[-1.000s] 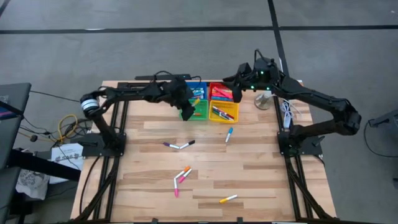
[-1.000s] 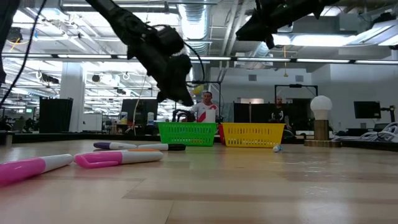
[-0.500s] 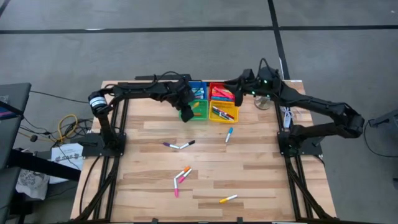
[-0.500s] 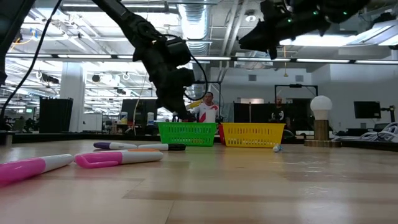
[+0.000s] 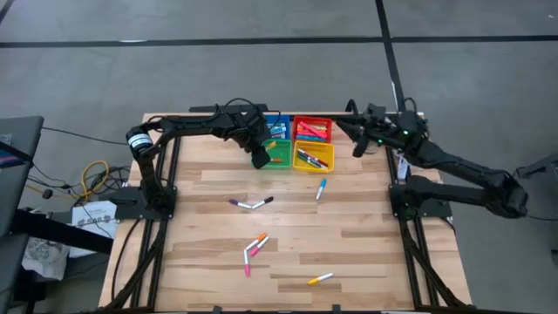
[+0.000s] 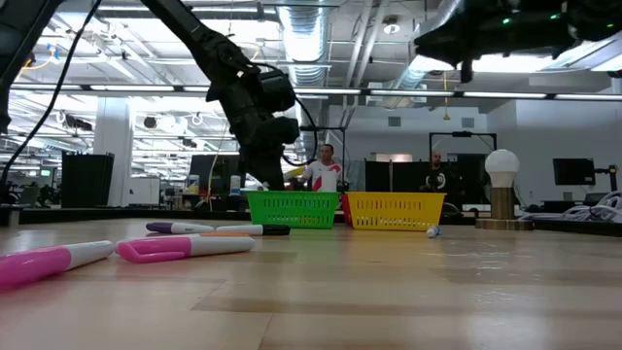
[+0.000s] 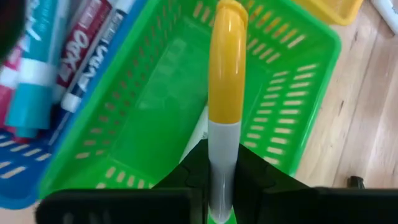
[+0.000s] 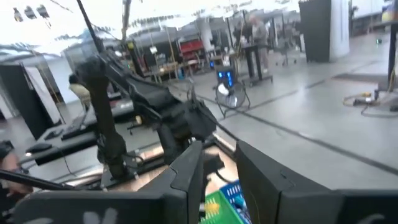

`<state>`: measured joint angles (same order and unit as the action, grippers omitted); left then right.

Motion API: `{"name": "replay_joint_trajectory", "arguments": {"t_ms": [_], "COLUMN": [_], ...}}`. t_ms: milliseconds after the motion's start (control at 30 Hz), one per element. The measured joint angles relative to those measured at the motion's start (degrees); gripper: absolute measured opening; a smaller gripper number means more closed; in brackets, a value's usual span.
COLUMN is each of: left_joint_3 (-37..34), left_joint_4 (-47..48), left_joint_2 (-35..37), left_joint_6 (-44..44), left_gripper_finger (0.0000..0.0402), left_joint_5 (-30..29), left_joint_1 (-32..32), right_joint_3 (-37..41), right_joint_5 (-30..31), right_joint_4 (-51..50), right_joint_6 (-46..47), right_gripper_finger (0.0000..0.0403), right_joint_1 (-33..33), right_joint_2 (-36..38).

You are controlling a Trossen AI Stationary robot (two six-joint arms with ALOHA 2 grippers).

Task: Pick & Place Markers
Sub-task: Put the yellow highlighter in the green bin

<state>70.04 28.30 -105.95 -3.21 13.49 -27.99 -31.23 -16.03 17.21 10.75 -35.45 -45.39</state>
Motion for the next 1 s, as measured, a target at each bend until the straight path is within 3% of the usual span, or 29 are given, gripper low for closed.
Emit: {"name": "replay_joint_trajectory", "arguments": {"t_ms": [367,1000], "left_joint_3": [1.0,1.4], "left_joint_4": [1.3,0.3], "left_joint_2": [-1.9,-1.6], "left_joint_6": [-1.9,-5.0], "left_gripper_finger": [0.0038,0.0079], "left_joint_5": [0.1,0.2], "left_joint_1": [0.4,0.6], "right_joint_3": [0.8,0.8], "right_joint_5": [0.1,-0.3], "right_joint_4": [-7.0,-7.8], "right_joint_6": [0.0,1.3], "right_gripper_finger": [0.0087,0.0087], "right_joint_1": [0.2,0.7], "right_joint_2": [12.8,14.0]}}
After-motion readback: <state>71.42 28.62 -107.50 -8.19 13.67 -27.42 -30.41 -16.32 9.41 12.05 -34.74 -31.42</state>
